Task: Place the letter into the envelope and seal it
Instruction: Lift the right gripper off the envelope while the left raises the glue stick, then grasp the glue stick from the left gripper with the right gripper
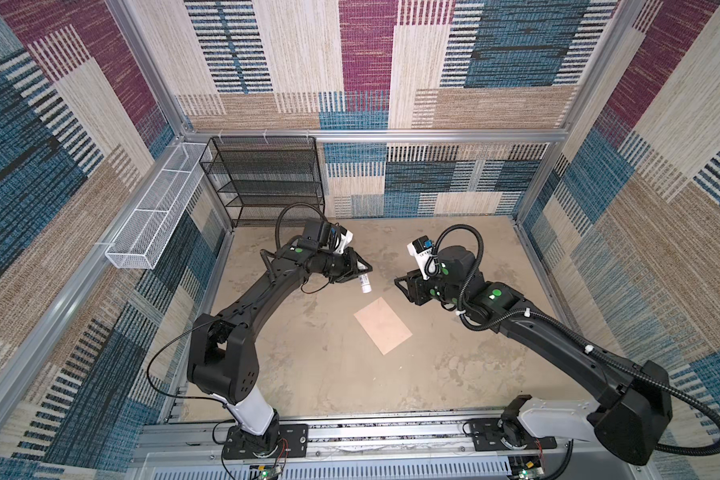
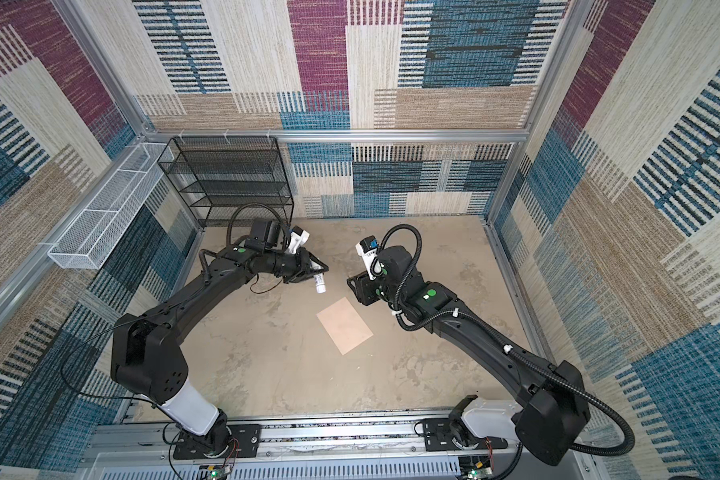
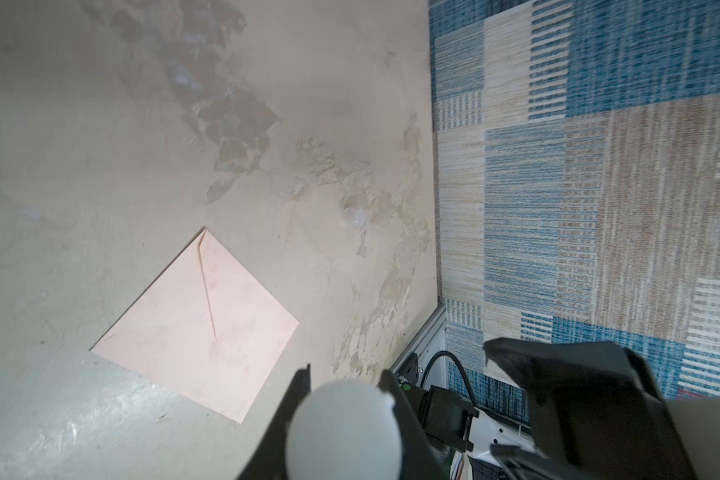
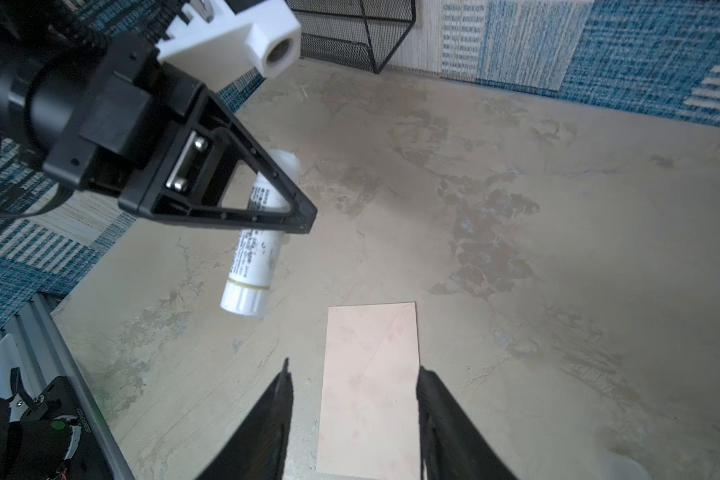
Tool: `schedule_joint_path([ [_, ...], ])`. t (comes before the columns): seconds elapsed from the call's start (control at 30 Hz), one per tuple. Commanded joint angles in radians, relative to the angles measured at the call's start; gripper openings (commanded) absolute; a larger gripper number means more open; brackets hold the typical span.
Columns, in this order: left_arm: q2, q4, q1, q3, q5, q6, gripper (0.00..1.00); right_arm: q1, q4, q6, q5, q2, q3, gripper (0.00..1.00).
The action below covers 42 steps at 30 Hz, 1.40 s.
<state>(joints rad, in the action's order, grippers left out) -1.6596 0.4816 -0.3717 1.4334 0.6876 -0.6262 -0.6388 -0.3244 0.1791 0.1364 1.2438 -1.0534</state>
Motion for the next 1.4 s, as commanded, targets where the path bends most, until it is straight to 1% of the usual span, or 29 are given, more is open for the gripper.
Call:
schedule_joint_path([
  [0.0,0.01,-0.073,-0.006,0.046,0.007,-0.019,0.0,0.011,0.143,-0.005,0.056,-0.036,0.035,0.52],
  [0.1,0.012,-0.081,-0.021,0.091,0.002,-0.008,0.0,0.02,0.162,0.017,0.118,-0.061,0.061,0.52],
  [0.2,0.015,-0.097,-0.042,0.123,-0.016,0.023,0.0,0.029,0.209,0.047,0.215,-0.087,0.092,0.52],
  [0.27,0.024,-0.141,-0.061,0.126,-0.024,0.048,0.0,0.032,0.252,0.077,0.28,-0.099,0.113,0.54],
  [0.37,0.032,-0.22,-0.092,0.121,-0.024,0.068,0.0,0.037,0.324,0.126,0.336,-0.109,0.145,0.58],
  [0.53,0.025,-0.305,-0.135,0.133,0.004,0.079,0.0,0.061,0.416,0.195,0.331,-0.11,0.177,0.65],
  [0.63,0.022,-0.335,-0.153,0.137,0.039,0.081,0.0,0.082,0.464,0.23,0.341,-0.106,0.182,0.65],
  [0.73,0.025,-0.36,-0.163,0.135,0.064,0.073,0.0,0.097,0.518,0.26,0.387,-0.103,0.188,0.62],
  [0.93,0.023,-0.426,-0.165,0.135,0.124,0.036,0.0,0.1,0.609,0.291,0.466,-0.112,0.218,0.52],
  [1.1,0.0,-0.438,-0.166,0.165,0.189,0.001,0.0,0.109,0.648,0.307,0.464,-0.136,0.243,0.48],
  [1.2,0.006,-0.479,-0.165,0.152,0.213,-0.013,0.0,0.122,0.657,0.319,0.442,-0.152,0.257,0.49],
  [1.37,0.013,-0.508,-0.167,0.141,0.244,-0.027,0.0,0.149,0.643,0.335,0.42,-0.165,0.263,0.55],
])
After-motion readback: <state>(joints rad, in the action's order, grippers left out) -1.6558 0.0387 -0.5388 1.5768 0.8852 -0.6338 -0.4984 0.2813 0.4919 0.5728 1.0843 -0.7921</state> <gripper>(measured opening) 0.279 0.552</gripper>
